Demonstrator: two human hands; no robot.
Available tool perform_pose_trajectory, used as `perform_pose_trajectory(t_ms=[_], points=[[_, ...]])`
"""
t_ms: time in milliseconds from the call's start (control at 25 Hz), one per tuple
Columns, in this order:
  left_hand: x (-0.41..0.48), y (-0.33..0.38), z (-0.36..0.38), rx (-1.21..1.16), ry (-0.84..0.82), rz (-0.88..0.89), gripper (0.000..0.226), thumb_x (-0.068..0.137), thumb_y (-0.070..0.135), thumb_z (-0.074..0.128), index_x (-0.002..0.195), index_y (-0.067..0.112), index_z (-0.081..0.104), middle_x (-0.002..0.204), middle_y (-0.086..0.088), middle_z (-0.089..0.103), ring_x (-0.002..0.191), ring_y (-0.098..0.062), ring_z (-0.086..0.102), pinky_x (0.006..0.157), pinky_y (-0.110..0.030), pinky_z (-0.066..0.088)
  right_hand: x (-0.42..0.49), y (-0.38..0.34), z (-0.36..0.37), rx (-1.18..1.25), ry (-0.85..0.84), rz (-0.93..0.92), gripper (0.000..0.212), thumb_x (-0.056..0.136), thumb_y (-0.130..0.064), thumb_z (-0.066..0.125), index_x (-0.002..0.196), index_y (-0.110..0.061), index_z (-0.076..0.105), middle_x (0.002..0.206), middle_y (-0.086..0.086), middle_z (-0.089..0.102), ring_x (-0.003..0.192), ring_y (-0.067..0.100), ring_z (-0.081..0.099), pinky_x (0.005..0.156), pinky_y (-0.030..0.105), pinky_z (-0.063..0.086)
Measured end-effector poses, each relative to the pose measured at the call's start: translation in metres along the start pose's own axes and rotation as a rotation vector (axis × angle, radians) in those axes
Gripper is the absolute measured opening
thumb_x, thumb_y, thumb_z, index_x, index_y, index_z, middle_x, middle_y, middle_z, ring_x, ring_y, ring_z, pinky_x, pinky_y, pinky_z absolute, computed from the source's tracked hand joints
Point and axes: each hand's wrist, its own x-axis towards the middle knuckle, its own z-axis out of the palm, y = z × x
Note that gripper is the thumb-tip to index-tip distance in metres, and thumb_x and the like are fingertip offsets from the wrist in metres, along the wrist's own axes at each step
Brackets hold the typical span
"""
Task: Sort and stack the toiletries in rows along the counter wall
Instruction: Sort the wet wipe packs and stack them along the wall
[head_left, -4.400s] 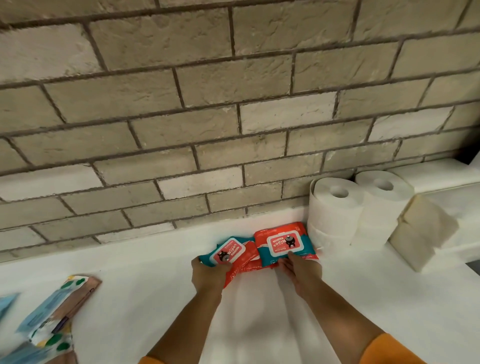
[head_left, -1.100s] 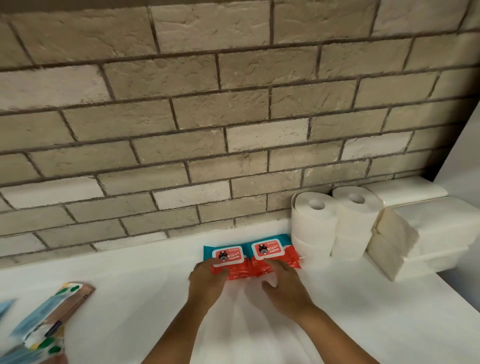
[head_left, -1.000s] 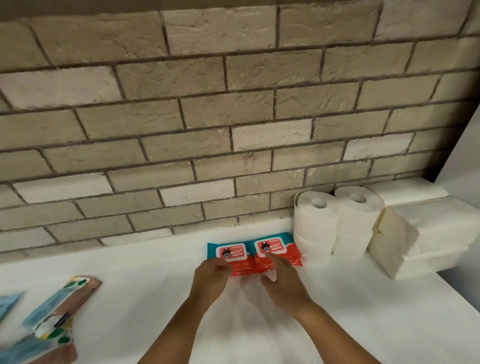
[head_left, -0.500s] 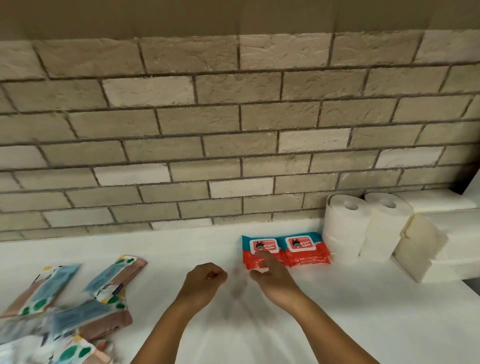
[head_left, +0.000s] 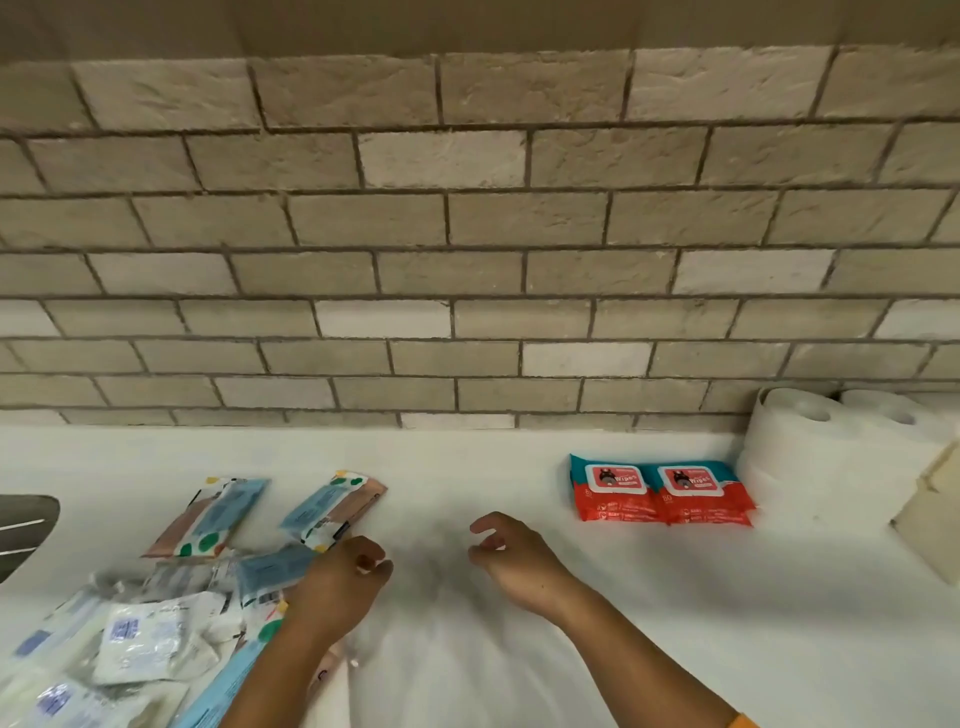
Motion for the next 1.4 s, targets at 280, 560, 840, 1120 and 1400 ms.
perform_pose_trajectory(t_ms=[280, 560, 840, 1120, 1400], points=[[-0.018, -0.068, -0.042, 0.162, -0.015, -0.007, 0.006, 0.079, 0.038, 0.068, 0.081, 0.033, 0.064, 0.086, 0.022, 0.070, 0.080, -0.003, 0.065, 0.071, -0.024, 0.051, 0.008, -0.027, 0.072, -0.024, -0.071, -0.025, 0.033, 0.092, -0.033, 0.059, 0.125, -0.033, 0.060, 0.109, -0.007, 0.067, 0.086, 0.011, 0.061, 0.070, 0.021, 0.047], [-0.020, -0.113, -0.079, 0.059, 0.132, -0.054, 0.025, 0.082, 0.027, 0.078, 0.106, 0.022, 0.069, 0.098, 0.009, 0.068, 0.085, -0.014, 0.064, 0.071, -0.026, 0.047, 0.022, -0.046, 0.125, -0.086, -0.105, -0.059, 0.030, 0.096, -0.030, 0.060, 0.126, -0.029, 0.061, 0.113, -0.002, 0.067, 0.089, 0.007, 0.061, 0.077, 0.022, 0.049], [-0.011, -0.151, -0.116, 0.222, 0.230, -0.051, 0.049, 0.074, 0.027, 0.081, 0.121, 0.020, 0.068, 0.119, -0.005, 0.071, 0.103, -0.025, 0.066, 0.087, -0.034, 0.053, 0.046, -0.073, 0.175, -0.259, -0.188, -0.100, 0.008, 0.093, -0.040, 0.063, 0.098, -0.036, 0.059, 0.100, -0.017, 0.067, 0.086, 0.001, 0.062, 0.069, 0.018, 0.050], [-0.012, -0.140, -0.115, 0.282, 0.048, -0.030, 0.019, 0.080, 0.035, 0.077, 0.095, 0.030, 0.065, 0.092, 0.010, 0.068, 0.079, -0.007, 0.062, 0.072, -0.027, 0.056, 0.080, -0.071, 0.212, -0.677, -0.229, -0.199, 0.059, 0.086, -0.023, 0.067, 0.141, -0.026, 0.049, 0.140, 0.001, 0.048, 0.126, 0.026, 0.048, 0.103, 0.040, 0.050], [-0.039, -0.141, -0.075, 0.206, -0.106, -0.091, 0.063, 0.073, 0.075, 0.059, 0.113, 0.026, 0.059, 0.103, 0.008, 0.064, 0.093, -0.012, 0.064, 0.083, -0.035, 0.057, 0.110, -0.093, 0.219, -0.896, -0.342, -0.411, 0.061, 0.091, -0.003, 0.061, 0.148, -0.021, 0.045, 0.151, 0.002, 0.043, 0.130, 0.029, 0.050, 0.101, 0.042, 0.051]])
